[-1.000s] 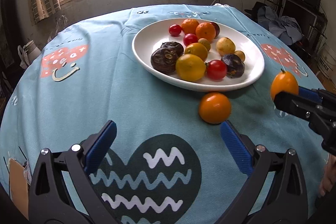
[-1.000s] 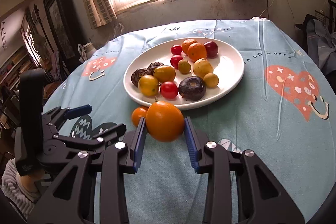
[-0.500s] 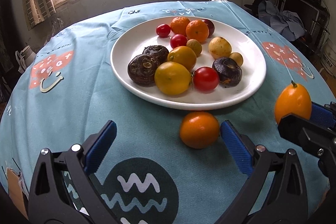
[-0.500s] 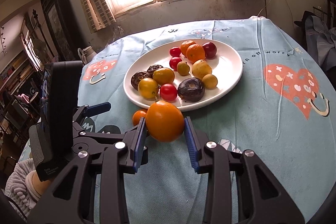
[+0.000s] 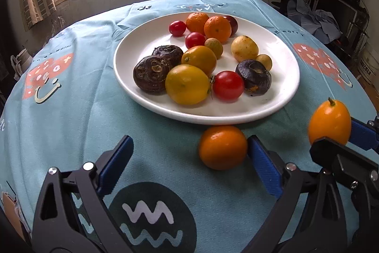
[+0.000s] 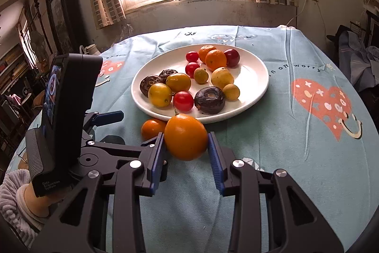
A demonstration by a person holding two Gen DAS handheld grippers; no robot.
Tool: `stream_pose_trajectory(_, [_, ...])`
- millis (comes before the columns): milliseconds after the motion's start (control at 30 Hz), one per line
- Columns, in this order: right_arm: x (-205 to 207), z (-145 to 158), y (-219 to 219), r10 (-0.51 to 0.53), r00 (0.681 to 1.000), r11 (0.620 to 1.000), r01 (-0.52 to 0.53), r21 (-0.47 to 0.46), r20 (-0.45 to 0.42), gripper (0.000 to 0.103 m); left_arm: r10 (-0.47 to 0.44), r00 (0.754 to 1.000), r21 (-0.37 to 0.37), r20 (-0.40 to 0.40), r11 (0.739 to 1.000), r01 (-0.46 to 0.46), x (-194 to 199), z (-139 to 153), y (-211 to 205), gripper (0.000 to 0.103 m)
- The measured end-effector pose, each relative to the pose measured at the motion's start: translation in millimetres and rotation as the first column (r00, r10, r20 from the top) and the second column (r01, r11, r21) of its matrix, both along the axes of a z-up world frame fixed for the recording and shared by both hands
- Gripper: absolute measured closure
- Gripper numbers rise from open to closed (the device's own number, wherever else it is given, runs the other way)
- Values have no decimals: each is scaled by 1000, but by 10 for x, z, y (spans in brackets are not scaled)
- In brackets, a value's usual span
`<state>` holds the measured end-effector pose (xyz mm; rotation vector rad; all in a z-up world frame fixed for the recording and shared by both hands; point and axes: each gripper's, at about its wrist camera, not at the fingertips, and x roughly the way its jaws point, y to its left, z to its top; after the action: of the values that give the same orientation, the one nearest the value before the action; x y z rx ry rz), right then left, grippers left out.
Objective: Organize fruits
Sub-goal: 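Grasp the last orange with the left tool while the right tool holds its orange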
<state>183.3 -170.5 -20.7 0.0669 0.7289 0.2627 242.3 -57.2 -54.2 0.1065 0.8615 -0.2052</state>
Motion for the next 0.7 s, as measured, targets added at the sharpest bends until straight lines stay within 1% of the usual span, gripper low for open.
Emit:
stream_pose_trajectory(33, [-8, 1, 2, 1, 1000, 1000, -1, -2, 3, 67, -15, 1000, -13, -5, 1000, 15, -6, 0, -3, 22])
stream_pose_trajectory(67, [-14, 4, 3, 2, 1000, 1000, -2, -5, 6, 67, -29, 1000, -24, -13, 999, 28, -13, -4, -10, 26])
stream_pose_trajectory(100, [-19, 7, 6, 1, 1000, 1000, 0, -11, 10, 67, -41, 999, -30, -21, 999, 40, -21, -13, -21, 33])
stream_pose_trajectory(133, [-23, 9, 8, -2, 1000, 1000, 2, -18, 14, 67, -52, 998, -28, -23, 998, 51, -35, -22, -38, 35])
stream_pose_trajectory(233, [-29, 19, 18, -5, 1000, 1000, 6, -30, 23, 67, -82, 996, -19, -25, 997, 81, -73, -30, -85, 52])
stream_pose_trajectory(333, [-34, 26, 25, -9, 999, 999, 11, -45, 32, 67, -100, 995, -18, -24, 995, 100, -105, -32, -101, 62])
stream_pose_trajectory(700, [-70, 56, 60, -20, 997, 995, 26, -96, 71, 67, -109, 994, -37, -23, 993, 108, -166, -8, -45, 63])
